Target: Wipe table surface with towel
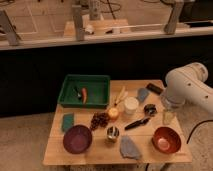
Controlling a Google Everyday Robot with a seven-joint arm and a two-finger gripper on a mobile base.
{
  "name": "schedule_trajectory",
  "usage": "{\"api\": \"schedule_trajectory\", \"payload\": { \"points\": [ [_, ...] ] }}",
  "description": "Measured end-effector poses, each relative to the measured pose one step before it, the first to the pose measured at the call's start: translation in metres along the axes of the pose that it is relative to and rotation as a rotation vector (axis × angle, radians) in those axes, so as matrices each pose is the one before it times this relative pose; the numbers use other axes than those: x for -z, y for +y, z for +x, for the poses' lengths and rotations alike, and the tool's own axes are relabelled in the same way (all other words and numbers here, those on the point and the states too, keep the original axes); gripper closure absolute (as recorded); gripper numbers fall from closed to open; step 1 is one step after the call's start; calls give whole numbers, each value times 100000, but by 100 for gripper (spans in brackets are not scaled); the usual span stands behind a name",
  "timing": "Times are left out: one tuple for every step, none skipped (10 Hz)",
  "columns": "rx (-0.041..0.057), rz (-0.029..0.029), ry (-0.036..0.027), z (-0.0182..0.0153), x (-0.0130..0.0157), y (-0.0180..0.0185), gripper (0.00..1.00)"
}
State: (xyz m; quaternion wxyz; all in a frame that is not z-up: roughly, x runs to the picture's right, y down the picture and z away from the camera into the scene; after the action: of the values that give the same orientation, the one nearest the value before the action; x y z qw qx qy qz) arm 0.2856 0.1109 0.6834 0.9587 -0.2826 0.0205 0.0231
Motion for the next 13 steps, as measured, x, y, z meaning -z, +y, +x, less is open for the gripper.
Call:
{"api": "schedule_trajectory", "payload": {
  "points": [
    [-7, 7, -3, 1, 2, -1, 20],
    [1, -1, -7, -1, -3, 0, 20],
    [1, -3, 3, 0, 2, 2, 20],
    [0, 3, 4, 1, 1, 0, 20],
    [1, -2, 2, 1, -3, 0, 20],
    [0, 2, -3, -2, 4, -1, 20],
    [1, 3, -3, 0, -2, -1, 20],
    [0, -2, 1, 1, 0, 2, 20],
    [-3, 1, -1, -2, 1, -1, 20],
    [2, -4, 2, 1, -1, 3, 20],
    [-5, 1, -1, 1, 0, -1, 20],
    [-4, 19, -25, 0, 5, 4, 20],
    [1270, -176, -696, -218, 5, 278, 20]
  ]
}}
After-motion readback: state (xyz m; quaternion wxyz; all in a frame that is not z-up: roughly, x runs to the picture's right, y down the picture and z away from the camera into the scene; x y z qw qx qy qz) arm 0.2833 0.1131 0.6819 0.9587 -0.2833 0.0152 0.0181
